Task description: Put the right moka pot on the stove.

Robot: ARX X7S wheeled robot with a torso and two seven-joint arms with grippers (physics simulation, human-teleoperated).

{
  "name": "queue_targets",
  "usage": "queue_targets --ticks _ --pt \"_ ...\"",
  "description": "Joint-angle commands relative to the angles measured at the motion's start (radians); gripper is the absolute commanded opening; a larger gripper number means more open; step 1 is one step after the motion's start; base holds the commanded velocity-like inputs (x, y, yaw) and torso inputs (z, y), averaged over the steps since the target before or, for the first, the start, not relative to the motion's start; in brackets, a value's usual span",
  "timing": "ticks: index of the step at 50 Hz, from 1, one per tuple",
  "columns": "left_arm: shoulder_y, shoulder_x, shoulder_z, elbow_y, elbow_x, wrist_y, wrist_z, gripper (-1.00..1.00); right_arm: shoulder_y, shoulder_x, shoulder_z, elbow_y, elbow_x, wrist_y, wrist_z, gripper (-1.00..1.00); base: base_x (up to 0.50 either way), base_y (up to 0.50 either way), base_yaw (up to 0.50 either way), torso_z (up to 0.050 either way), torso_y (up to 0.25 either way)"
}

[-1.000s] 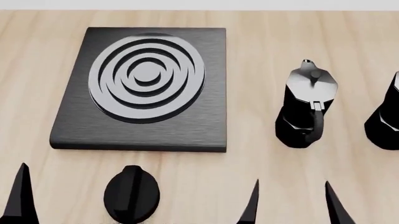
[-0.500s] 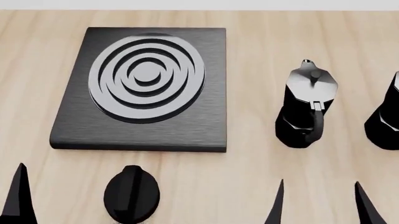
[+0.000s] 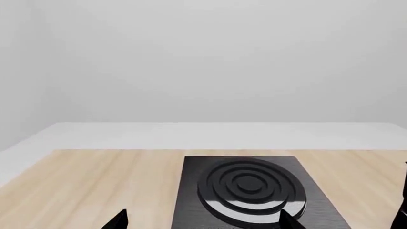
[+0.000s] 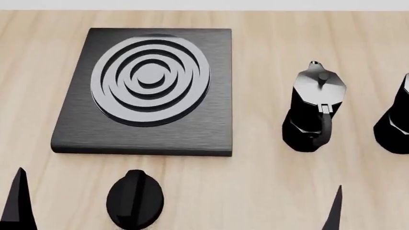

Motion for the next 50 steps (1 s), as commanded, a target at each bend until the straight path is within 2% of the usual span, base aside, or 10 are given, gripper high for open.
queue_targets --ticks 1,26,29,50 --pt "-0.006 -0.005 0.004 -0.001 -0.006 0.002 -0.006 1.0 -0.017 0.03 0.079 0.013 0.057 0.0 0.002 1.0 0.0 0.0 0.0 0.0 0.0" --pt "-0.009 -0.013 0.016 -0.003 -0.007 0.011 -0.016 1.0 0.024 0.082 0.178 0.092 0.154 0.035 -0.013 1.0 0.0 0.0 0.0 0.0 0.0" --pt "-0.011 -0.012 0.021 -0.006 -0.006 0.01 -0.014 1.0 0.04 0.107 0.202 0.071 0.199 0.078 0.001 1.0 0.0 0.0 0.0 0.0 0.0" --pt "-0.022 -0.017 0.03 -0.007 -0.012 0.011 -0.02 1.0 0.119 0.114 0.179 0.19 0.213 0.093 -0.023 1.0 0.0 0.0 0.0 0.0 0.0"
